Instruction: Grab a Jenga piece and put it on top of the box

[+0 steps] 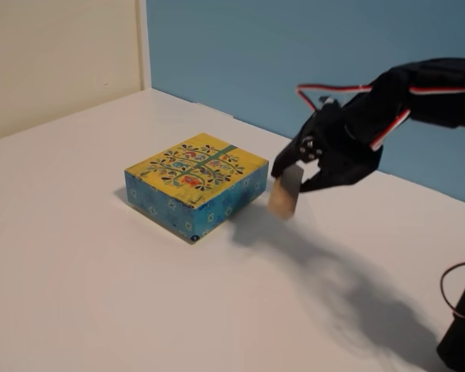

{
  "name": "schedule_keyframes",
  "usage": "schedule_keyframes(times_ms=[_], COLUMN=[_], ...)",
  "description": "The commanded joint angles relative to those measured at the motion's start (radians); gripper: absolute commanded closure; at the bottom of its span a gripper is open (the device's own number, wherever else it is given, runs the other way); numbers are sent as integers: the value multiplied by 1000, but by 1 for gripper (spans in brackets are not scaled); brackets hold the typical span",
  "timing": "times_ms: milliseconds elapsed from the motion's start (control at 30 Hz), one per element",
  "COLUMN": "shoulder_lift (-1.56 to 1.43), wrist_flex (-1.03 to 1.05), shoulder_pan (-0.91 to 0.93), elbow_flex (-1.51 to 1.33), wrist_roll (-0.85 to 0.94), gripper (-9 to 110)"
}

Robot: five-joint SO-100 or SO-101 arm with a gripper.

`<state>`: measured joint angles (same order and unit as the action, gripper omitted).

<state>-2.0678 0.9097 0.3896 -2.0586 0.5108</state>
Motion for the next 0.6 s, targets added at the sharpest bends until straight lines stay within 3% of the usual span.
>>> schedule_keyframes(times_ms=[0,567], shoulder_lift=[-63,183], wrist_flex=[14,265], shoulder_pan=[-14,-123], elbow_flex=[63,546], wrist_roll=[-17,-78], gripper=[102,102])
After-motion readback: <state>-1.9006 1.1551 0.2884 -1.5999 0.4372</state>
